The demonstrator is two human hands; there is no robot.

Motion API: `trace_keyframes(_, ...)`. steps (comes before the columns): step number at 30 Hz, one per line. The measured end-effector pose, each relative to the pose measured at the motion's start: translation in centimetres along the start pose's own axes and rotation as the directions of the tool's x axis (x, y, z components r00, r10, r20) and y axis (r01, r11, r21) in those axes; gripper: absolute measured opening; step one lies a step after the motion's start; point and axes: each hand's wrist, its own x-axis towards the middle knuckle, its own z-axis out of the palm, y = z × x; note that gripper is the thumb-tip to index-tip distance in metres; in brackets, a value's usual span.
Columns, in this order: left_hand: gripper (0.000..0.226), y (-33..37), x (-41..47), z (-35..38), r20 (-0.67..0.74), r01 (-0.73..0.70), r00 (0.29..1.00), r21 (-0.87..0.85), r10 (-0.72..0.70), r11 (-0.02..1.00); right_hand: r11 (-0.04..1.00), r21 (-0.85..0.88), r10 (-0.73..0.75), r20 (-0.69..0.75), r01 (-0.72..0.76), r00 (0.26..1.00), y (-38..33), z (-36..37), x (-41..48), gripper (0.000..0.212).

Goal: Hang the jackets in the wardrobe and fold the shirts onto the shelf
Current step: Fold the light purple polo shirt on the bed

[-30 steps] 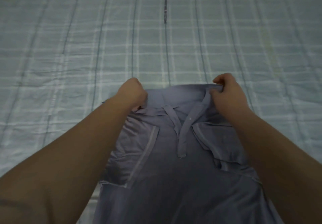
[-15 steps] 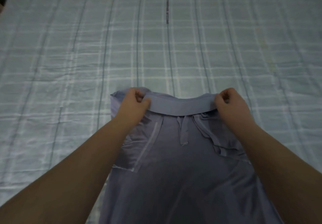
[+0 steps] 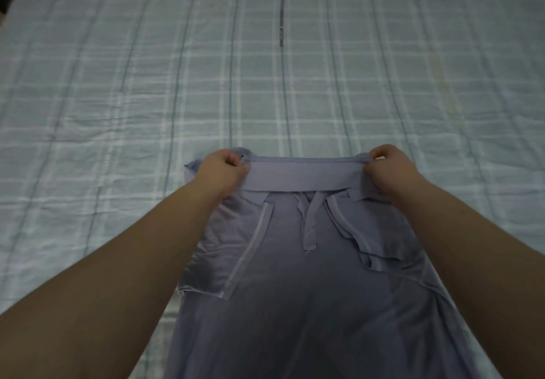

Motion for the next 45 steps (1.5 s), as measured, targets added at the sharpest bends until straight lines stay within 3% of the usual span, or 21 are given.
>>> trace_keyframes(3,0.019,-0.6,-0.3,0.9,-0.098,-0.141,0.983,0.121,0.153,0.983,0.997,-0.052,-0.054,-0.043,0.051,0.998,1.1,1.2,0.0,0.006)
trace_keyframes(5,0.013,-0.5,-1.1,1.2,-0.113,-0.229,0.961,0.188,0.252,0.955,0.989,-0.075,-0.135,-0.063,0.13,0.989,1.5,1.7,-0.5,0.01)
trace_keyframes(6,0.015,-0.7,-1.4,1.2,-0.134,-0.277,0.935,0.307,0.329,0.911,0.966,-0.146,-0.228,-0.098,0.213,0.969,1.6,1.7,-0.9,0.015)
trace_keyframes(8,0.036,-1.5,-2.1,1.6,-0.118,-0.36,0.828,0.636,0.548,0.682,0.798,-0.394,-0.553,-0.179,0.455,0.814,1.8,1.7,-2.0,0.028)
trace_keyframes(10,0.049,-1.8,-2.9,2.7,0.034,-0.491,0.727,0.724,0.686,0.484,0.571,-0.548,-0.776,-0.119,0.611,0.619,2.4,2.2,-2.9,0.035)
trace_keyframes(11,0.052,-2.0,-3.2,3.3,0.134,-0.551,0.707,0.72,0.694,0.422,0.5,-0.579,-0.805,-0.036,0.644,0.593,3.0,2.7,-3.0,0.04)
trace_keyframes(13,0.058,-3.0,-3.7,4.5,0.268,-0.581,0.728,0.729,0.631,0.361,0.43,-0.632,-0.758,0.134,0.645,0.638,4.4,3.8,-3.1,0.051)
trace_keyframes(17,0.069,-5.7,-3.0,5.8,0.3,-0.531,0.788,0.773,0.538,0.348,0.426,-0.692,-0.627,0.239,0.583,0.741,7.4,5.3,-1.9,0.064)
trace_keyframes(25,0.073,-5.1,-3.6,5.6,0.303,-0.495,0.83,0.788,0.469,0.366,0.428,-0.699,-0.619,0.235,0.572,0.75,7.3,5.4,-1.8,0.065)
trace_keyframes(28,0.077,-4.1,-6.2,4.4,0.319,-0.481,0.855,0.781,0.409,0.398,0.453,-0.691,-0.616,0.215,0.564,0.758,6.4,4.5,-3.7,0.064)
trace_keyframes(32,0.076,-5.2,-13.1,2.7,0.318,-0.479,0.862,0.767,0.395,0.426,0.485,-0.616,-0.671,0.194,0.621,0.716,7.7,3.3,-9.7,0.06)
trace_keyframes(39,0.059,-13.7,-27.6,1.5,0.33,-0.504,0.851,0.731,0.409,0.46,0.529,-0.516,-0.681,0.216,0.674,0.7,16.8,1.3,-23.8,0.057)
trace_keyframes(45,0.052,-23.3,-39.4,1.2,0.314,-0.485,0.869,0.687,0.381,0.54,0.639,-0.508,-0.598,0.144,0.577,0.789,29.3,0.2,-34.2,0.052)
